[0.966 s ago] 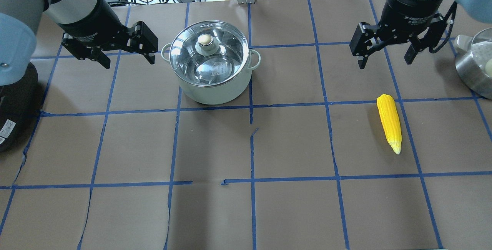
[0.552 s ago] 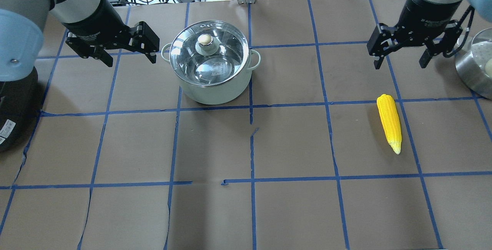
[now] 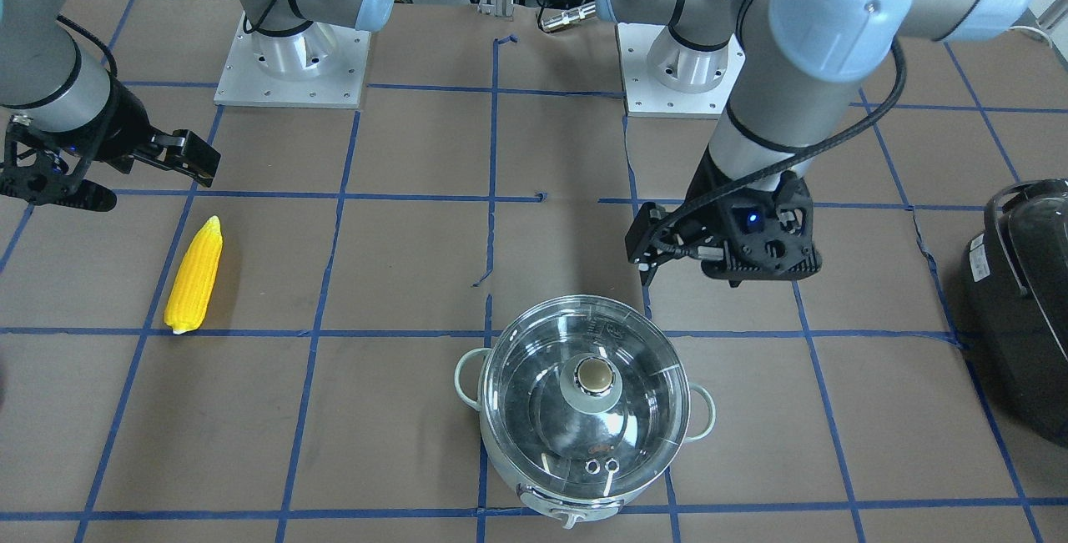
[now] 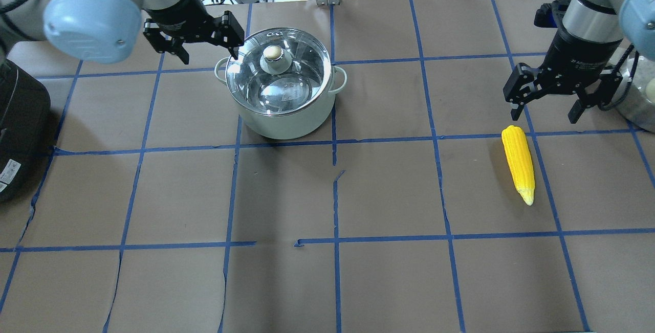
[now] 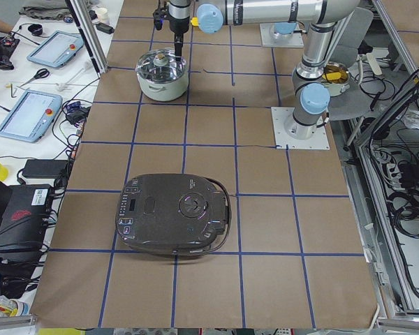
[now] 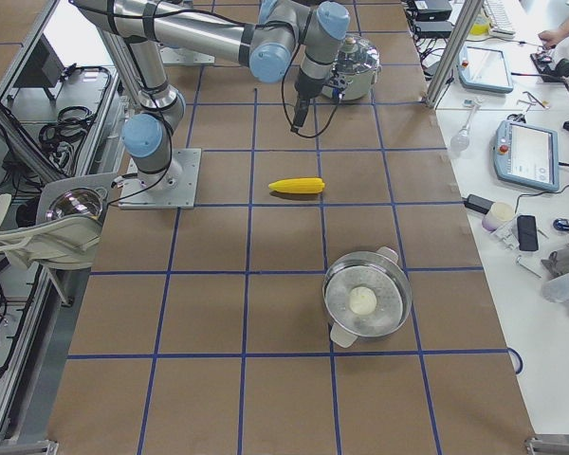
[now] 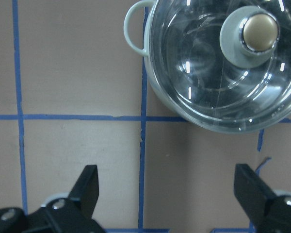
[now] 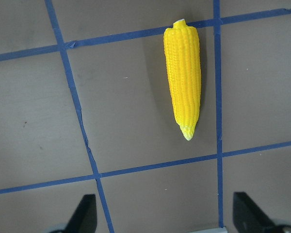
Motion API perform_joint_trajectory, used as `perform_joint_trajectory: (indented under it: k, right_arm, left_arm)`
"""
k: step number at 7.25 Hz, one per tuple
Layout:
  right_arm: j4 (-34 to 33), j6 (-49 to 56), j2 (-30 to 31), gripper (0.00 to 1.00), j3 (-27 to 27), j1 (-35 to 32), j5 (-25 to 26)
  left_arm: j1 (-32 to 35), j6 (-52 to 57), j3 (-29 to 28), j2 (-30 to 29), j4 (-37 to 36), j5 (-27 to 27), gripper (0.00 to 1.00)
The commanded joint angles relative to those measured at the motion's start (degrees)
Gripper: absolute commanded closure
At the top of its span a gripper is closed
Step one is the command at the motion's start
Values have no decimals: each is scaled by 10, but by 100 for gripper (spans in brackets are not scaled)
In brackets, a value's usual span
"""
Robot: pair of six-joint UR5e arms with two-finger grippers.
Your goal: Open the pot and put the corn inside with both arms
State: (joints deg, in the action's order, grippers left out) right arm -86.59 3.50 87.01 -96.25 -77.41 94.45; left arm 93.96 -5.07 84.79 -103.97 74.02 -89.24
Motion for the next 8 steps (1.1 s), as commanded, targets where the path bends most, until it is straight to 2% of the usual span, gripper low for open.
perform_joint_trajectory:
  k: [1, 3, 6, 7, 8]
  right_arm:
    - [-42, 0, -4, 0, -47, 3, 0]
    - [-202, 0, -38, 0, -125, 13, 5]
    - [-240, -1, -70, 0, -137, 15, 42]
    - [-272, 0, -89, 0, -138, 18, 38]
    - [-297, 0, -110, 0, -138, 19, 36]
  left_arm:
    - [39, -50, -56, -83, -19, -16, 0]
    - [54, -72, -71, -123, -55, -15, 0]
    - [60, -72, -72, -140, -67, -12, 0]
    - [60, -72, -73, -142, -70, -12, 24]
    - [60, -72, -72, -142, -70, -11, 25]
